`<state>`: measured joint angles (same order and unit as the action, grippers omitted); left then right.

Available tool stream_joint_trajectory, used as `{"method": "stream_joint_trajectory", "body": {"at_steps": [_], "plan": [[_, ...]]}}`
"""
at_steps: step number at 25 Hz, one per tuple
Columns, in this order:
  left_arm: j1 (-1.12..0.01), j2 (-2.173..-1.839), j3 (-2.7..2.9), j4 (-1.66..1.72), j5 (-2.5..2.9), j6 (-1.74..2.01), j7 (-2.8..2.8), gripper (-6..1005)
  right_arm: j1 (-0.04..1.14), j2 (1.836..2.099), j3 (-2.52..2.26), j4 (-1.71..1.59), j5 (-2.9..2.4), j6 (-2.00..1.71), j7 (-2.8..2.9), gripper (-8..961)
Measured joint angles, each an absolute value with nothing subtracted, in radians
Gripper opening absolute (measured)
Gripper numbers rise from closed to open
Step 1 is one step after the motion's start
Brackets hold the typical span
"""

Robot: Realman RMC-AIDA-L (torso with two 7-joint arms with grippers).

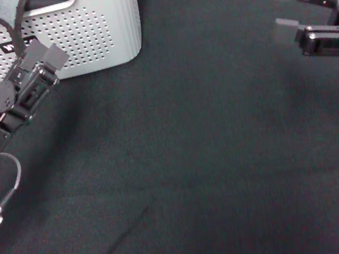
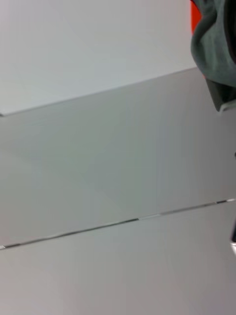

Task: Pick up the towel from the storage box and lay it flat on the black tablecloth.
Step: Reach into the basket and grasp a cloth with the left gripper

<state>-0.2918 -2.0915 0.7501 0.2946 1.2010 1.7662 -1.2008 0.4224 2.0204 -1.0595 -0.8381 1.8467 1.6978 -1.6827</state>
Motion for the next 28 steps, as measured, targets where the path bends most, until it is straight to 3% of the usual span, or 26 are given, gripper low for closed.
{"method": "stream_joint_trajectory", "body": {"at_steps": [28], "plan": [[-0.34,-2.096,0.712,0.189,1.023,1.416,-1.195,888,0.405,2.019,-1.062,-0.836,1.858,1.725,-1.683,872]]}}
